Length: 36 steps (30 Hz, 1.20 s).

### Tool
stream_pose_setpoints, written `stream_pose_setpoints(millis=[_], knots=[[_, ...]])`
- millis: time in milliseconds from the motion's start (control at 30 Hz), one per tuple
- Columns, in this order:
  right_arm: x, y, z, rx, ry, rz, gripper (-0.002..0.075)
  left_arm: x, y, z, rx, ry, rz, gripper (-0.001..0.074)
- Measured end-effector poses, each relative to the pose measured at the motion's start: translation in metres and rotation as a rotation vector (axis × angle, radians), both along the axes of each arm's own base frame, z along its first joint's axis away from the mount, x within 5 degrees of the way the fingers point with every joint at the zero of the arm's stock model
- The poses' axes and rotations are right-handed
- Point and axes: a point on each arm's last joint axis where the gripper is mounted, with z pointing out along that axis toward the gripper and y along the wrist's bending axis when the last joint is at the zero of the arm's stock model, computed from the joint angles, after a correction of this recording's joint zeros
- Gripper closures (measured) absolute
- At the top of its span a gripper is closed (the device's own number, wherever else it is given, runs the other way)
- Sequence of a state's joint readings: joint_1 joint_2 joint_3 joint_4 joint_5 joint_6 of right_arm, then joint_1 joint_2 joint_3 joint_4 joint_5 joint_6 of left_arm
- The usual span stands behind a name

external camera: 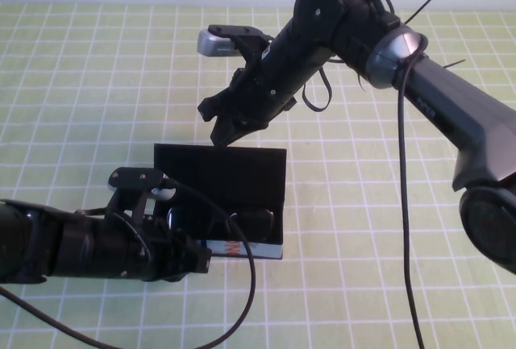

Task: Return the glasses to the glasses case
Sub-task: Close the glasses case

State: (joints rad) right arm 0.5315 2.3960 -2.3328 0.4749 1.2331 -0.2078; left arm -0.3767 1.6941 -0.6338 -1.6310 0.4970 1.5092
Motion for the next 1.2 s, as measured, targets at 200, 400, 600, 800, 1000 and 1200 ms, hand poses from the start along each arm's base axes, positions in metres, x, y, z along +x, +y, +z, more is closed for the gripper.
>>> stream_pose_setpoints(millis=[200,400,600,800,1000,1200], knots=[[-0.012,-0.002,-0.002,-0.023,0.035,0.017,0.0737,0.001,0.0,0.0,-0.011,0.006,0.018,0.0737],[-0.025,0.004,0.007,-0.024,0.034,0.045,0.0737,0.001,0.0,0.0,-0.011,0.006,0.022,0.0737],[-0.042,0.006,0.016,-0.032,0.039,0.069,0.0737,0.001,0.0,0.0,-0.012,0.006,0.019,0.0737],[-0.054,-0.001,0.002,-0.079,0.099,0.076,0.0737,-0.009,-0.001,0.016,-0.027,0.012,-0.051,0.0737],[-0.066,-0.004,-0.014,-0.137,0.144,0.091,0.0737,-0.029,0.007,0.043,-0.02,-0.027,-0.078,0.0737],[-0.071,-0.004,-0.023,-0.159,0.156,0.116,0.0737,-0.063,0.021,0.078,-0.067,-0.165,-0.08,0.0737]])
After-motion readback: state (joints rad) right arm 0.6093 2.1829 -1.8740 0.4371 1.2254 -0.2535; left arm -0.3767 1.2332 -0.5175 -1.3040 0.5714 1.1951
